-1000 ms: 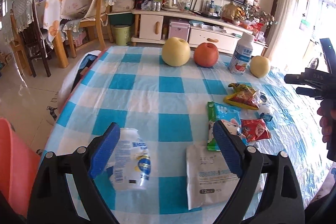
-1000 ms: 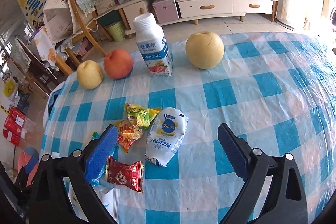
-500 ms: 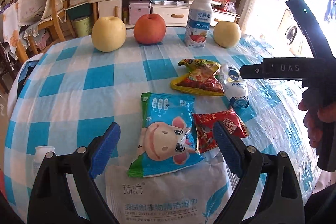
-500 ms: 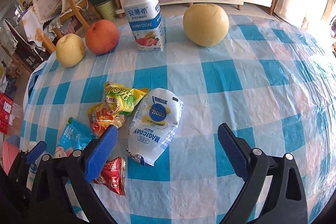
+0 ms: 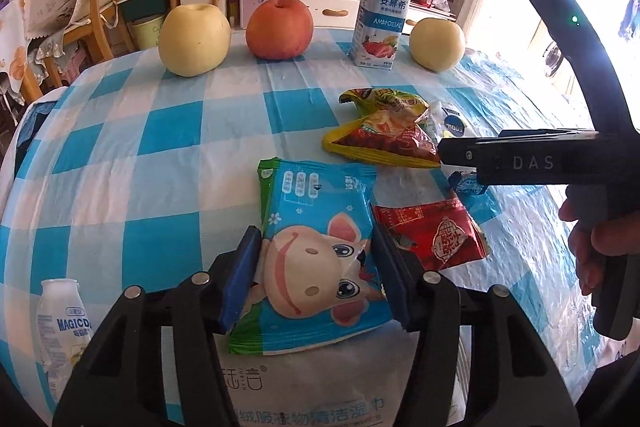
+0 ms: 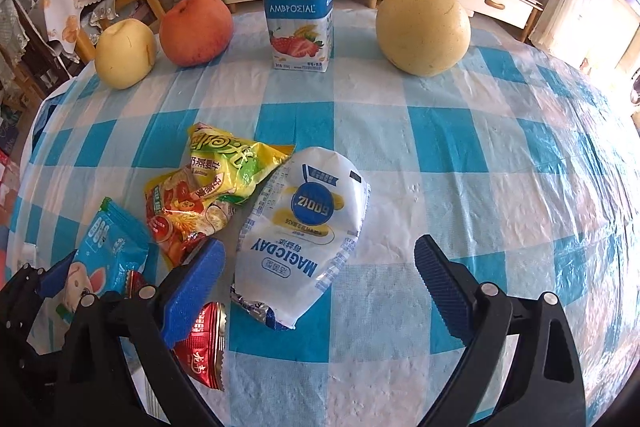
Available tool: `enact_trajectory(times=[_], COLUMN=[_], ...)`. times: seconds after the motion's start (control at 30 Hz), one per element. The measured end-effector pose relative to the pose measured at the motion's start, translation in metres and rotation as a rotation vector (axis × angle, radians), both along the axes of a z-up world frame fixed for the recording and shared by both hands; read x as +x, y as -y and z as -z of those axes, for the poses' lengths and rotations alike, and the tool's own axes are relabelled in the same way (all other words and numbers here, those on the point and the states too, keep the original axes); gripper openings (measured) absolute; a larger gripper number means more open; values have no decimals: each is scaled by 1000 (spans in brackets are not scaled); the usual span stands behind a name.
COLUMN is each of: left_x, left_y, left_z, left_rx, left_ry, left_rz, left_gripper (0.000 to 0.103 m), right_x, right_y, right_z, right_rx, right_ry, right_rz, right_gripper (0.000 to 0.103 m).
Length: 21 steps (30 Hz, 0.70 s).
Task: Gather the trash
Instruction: 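Grasp the blue cow-print packet with the left tool while the right tool grasps the white Magicday pouch, then lift the cow-print packet with the left tool while the right tool lifts the Magicday pouch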
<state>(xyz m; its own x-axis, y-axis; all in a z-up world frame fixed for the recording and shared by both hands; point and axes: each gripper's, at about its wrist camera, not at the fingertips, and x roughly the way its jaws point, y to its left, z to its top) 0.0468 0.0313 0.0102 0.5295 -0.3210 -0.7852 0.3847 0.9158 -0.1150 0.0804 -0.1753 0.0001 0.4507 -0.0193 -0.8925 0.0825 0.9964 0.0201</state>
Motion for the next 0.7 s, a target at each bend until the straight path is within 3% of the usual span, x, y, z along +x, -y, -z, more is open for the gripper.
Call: enact_trajectory(times=[0.3, 0.5, 0.7], left_x=[-2, -4, -6], left_y=[-4, -6, -10], left_z=[1, 0, -2], left_rx=[-32, -45, -74], left_ry=[6, 8, 2], left_rz=[-2, -6, -20], left_gripper=[55, 52, 50], right_x=[4, 4, 0], right_y=[-13, -11, -4], right_z=[10, 7, 2], right_rx=[-86, -78, -38], right_ry=[13, 23, 18], right_rz=[-70, -72, -69], right_gripper=[80, 61, 60])
